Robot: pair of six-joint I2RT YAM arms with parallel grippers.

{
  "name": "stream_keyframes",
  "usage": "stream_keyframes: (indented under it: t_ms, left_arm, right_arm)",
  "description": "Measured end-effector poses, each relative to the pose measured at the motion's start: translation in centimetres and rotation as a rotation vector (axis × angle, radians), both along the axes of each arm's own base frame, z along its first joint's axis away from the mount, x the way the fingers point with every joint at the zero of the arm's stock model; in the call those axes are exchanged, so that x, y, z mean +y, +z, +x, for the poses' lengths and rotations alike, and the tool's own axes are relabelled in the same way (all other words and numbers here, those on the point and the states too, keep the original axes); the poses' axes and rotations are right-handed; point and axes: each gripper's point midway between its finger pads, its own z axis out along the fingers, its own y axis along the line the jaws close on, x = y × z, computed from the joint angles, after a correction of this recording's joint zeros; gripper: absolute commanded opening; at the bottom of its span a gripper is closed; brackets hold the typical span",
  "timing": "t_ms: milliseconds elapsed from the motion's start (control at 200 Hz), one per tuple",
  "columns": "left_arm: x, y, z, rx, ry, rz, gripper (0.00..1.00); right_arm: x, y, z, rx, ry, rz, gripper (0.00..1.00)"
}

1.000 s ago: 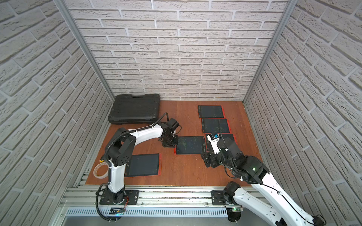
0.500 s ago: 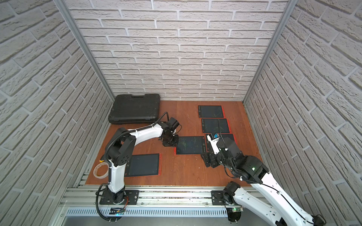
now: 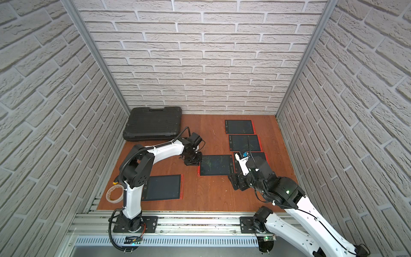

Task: Place the stylus back onto the writing tablet
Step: Adjust the stylus on the writing tablet.

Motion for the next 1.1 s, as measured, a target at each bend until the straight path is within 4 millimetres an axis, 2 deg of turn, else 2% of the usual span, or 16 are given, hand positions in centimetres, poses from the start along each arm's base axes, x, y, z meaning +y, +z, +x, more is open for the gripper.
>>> stream_keyframes:
  t_ms: [1100]
  left_arm:
    - [-0.53,0.38,0.93,-0.025,0.005,-0.026,0.0]
  right_arm:
    - [-0.05,-0.01,0.03,-0.001,-0.003,-0.002,0.88]
